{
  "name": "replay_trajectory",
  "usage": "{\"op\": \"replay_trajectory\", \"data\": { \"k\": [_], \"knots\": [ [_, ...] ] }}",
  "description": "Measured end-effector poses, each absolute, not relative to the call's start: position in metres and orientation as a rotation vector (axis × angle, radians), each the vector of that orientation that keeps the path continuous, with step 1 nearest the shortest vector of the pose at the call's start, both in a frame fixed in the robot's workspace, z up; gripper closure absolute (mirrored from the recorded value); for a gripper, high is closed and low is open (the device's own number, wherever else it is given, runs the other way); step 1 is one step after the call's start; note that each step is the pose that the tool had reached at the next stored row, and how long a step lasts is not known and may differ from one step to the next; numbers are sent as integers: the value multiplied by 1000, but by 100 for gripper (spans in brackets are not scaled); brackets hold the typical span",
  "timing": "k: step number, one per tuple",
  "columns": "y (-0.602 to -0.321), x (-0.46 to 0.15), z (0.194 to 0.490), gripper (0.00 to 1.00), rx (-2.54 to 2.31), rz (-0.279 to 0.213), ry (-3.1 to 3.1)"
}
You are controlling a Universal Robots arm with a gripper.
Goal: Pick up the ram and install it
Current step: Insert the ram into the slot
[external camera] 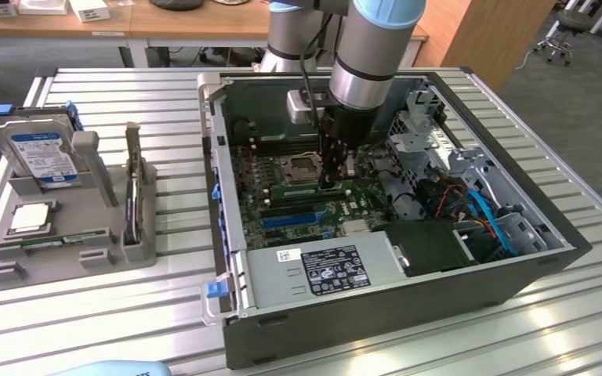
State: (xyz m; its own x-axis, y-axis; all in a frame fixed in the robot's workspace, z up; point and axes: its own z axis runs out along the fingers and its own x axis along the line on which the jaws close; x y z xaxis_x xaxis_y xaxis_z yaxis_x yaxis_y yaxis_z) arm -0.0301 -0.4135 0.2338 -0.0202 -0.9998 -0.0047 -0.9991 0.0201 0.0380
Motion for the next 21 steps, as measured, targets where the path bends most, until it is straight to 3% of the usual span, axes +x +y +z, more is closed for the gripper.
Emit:
{"op": "replay_trajectory", "data": {
  "k": [21],
  "knots": [
    [-413, -30, 231, 89, 2182, -48, -2227]
  ]
}}
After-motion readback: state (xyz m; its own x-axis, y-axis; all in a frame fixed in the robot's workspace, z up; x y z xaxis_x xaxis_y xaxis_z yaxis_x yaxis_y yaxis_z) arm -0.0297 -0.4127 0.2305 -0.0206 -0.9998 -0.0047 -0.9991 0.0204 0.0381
